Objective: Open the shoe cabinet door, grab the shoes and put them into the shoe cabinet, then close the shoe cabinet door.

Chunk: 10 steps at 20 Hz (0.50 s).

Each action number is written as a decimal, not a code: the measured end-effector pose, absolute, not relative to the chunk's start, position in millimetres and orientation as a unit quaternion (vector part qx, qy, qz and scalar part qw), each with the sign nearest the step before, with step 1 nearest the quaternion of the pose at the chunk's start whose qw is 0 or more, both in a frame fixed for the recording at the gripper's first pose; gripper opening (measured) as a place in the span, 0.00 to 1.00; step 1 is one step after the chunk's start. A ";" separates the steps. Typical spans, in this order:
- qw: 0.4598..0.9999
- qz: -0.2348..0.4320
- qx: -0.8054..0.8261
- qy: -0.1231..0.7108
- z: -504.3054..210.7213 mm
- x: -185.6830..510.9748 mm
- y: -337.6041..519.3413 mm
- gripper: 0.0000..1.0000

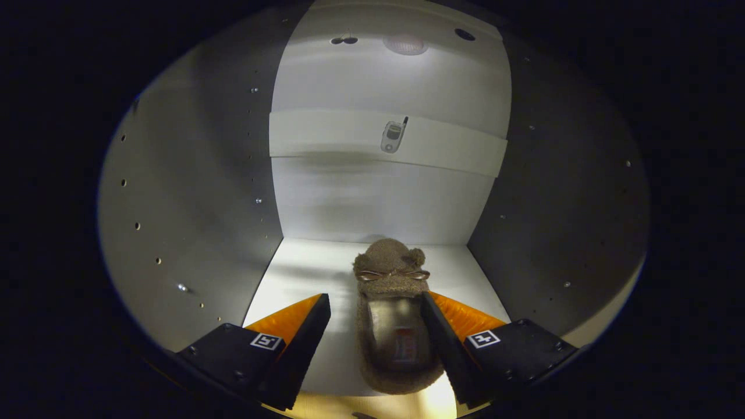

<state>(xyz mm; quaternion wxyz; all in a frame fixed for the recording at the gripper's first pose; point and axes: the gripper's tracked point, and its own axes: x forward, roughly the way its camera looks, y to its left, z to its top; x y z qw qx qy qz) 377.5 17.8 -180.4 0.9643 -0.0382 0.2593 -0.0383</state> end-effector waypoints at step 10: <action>0.979 -0.045 -0.030 0.194 -108.4 292.4 15.4 0.98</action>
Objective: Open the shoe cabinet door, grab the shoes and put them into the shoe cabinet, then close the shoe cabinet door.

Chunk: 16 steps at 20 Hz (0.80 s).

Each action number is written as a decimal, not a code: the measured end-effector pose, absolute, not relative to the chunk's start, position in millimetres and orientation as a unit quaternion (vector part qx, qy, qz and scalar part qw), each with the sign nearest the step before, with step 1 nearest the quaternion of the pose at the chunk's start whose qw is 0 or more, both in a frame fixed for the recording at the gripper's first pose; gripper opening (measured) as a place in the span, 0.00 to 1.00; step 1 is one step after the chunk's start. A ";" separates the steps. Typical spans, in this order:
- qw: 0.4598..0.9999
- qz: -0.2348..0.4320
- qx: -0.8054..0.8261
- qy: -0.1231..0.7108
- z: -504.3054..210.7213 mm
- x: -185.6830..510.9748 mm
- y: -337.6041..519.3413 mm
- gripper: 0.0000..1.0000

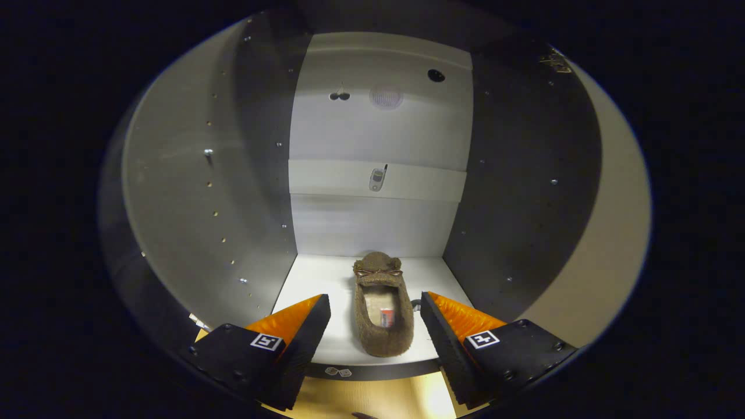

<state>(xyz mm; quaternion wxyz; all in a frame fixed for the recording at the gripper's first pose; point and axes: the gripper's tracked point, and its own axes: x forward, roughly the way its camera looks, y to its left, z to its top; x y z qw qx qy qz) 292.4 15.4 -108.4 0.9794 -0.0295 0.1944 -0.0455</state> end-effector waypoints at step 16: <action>0.994 0.015 0.006 0.111 -33.4 52.8 -14.0 0.98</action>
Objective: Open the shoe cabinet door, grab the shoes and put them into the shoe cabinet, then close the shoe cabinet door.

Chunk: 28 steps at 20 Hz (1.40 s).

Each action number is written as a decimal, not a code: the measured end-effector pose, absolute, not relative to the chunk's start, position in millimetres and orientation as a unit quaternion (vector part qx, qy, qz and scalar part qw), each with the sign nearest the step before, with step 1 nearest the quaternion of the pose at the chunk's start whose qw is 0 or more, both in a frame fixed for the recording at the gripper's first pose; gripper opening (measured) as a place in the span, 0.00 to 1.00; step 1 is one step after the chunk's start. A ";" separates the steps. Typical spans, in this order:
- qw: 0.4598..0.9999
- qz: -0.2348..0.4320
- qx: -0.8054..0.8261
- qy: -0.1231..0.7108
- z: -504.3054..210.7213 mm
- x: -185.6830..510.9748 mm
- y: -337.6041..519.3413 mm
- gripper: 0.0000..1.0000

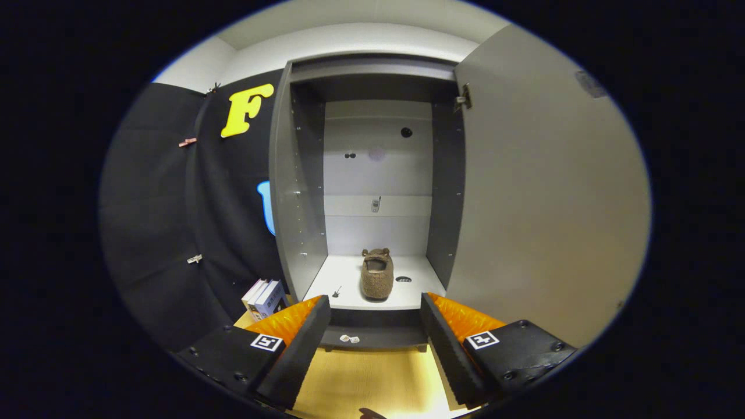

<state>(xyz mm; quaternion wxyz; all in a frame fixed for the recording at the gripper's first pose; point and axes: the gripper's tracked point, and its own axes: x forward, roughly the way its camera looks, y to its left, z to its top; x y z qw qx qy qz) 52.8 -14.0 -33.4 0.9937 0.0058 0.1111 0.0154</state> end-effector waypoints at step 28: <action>0.986 -0.151 0.036 0.055 -8.4 -66.7 -314.6 0.98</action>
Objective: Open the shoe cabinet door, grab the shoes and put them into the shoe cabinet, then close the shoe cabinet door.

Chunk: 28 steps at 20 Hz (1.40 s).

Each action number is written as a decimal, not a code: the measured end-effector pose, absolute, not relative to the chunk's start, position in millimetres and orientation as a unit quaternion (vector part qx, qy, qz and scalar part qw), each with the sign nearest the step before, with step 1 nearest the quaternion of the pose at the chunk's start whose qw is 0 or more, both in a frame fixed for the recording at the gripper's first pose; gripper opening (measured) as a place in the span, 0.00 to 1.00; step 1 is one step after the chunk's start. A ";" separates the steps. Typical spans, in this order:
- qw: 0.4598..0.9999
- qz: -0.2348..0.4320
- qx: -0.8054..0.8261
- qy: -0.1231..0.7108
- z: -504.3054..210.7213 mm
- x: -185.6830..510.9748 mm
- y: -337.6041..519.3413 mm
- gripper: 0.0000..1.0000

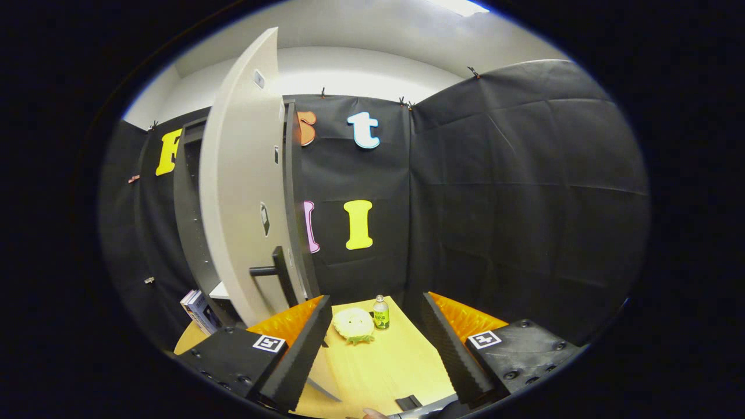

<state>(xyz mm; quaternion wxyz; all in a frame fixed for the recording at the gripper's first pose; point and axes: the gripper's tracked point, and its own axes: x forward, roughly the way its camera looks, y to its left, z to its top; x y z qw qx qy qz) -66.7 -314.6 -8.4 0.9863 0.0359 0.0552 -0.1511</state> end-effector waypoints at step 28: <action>0.996 -0.067 0.033 0.044 -8.3 2.6 -189.4 0.97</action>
